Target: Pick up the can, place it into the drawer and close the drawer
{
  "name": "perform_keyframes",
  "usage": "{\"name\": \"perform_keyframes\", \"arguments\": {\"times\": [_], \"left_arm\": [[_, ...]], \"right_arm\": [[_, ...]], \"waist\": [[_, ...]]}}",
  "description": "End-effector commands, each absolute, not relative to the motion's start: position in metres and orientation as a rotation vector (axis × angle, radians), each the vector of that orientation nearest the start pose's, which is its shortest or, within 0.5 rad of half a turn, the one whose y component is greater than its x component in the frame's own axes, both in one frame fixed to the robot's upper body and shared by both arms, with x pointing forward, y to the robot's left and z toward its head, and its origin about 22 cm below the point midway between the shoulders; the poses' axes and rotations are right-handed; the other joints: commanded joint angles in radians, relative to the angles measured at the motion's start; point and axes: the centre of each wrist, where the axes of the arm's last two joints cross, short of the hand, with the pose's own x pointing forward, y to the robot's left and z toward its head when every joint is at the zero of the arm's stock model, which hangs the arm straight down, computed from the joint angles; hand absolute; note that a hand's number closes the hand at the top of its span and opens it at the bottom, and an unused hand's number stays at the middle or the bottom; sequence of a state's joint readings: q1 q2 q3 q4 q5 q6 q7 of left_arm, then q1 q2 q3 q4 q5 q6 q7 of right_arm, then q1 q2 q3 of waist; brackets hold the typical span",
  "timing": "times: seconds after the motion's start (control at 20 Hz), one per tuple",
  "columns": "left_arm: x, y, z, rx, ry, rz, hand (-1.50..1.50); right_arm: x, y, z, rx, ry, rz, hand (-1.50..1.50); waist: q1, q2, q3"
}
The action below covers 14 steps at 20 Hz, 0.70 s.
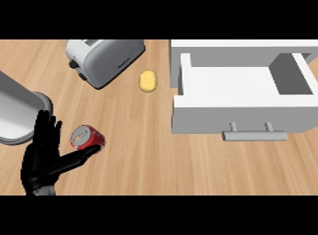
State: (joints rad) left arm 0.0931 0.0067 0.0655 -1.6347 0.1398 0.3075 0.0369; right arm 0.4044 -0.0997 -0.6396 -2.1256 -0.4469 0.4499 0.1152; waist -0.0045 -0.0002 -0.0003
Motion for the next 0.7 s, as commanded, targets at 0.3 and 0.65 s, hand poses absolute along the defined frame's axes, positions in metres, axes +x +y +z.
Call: {"name": "perform_keyframes", "arguments": {"times": [0.3,0.65], "left_arm": [[0.219,0.260,-0.037,0.254,-1.443,0.468,-1.50],[0.209,0.285,-0.092,0.226,-1.396,0.462,-1.50]], "right_arm": [[0.080,-0.386,0.111,-0.206,-1.783,-0.082,-1.50],[0.076,-0.386,0.096,-0.202,-1.775,-0.114,-1.50]], "waist": [[0.000,0.000,0.000],[-0.002,0.001,0.000]]}}
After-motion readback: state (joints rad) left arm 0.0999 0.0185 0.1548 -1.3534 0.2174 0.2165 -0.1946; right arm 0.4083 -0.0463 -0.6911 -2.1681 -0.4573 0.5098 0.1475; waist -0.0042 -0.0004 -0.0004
